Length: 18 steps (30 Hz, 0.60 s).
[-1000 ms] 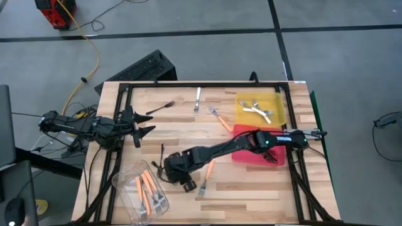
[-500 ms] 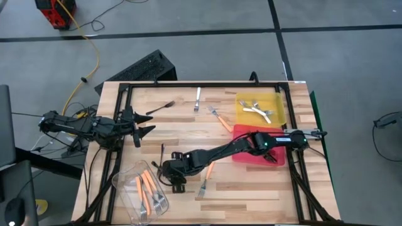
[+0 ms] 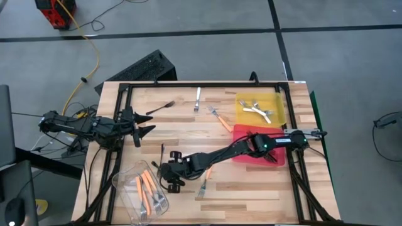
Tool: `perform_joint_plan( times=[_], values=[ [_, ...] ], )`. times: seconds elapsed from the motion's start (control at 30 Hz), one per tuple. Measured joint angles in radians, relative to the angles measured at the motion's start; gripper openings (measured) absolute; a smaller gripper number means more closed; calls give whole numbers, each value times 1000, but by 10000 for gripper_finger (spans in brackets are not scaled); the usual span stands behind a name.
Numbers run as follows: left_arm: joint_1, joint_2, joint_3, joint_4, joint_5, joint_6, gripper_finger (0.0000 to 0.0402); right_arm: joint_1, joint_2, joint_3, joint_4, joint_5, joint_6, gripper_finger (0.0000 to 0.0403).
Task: Sort silverware by color (type)
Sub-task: Put the black fork into the red bin
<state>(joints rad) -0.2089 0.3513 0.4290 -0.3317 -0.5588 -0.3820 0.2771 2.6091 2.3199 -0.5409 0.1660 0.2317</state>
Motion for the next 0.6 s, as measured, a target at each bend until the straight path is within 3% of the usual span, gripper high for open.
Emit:
perform_joint_plan(
  times=[0.6],
  values=[
    [0, 0, 0, 0, -3, 1, 215, 3, 53, 4, -2, 68, 22, 172]
  ],
)
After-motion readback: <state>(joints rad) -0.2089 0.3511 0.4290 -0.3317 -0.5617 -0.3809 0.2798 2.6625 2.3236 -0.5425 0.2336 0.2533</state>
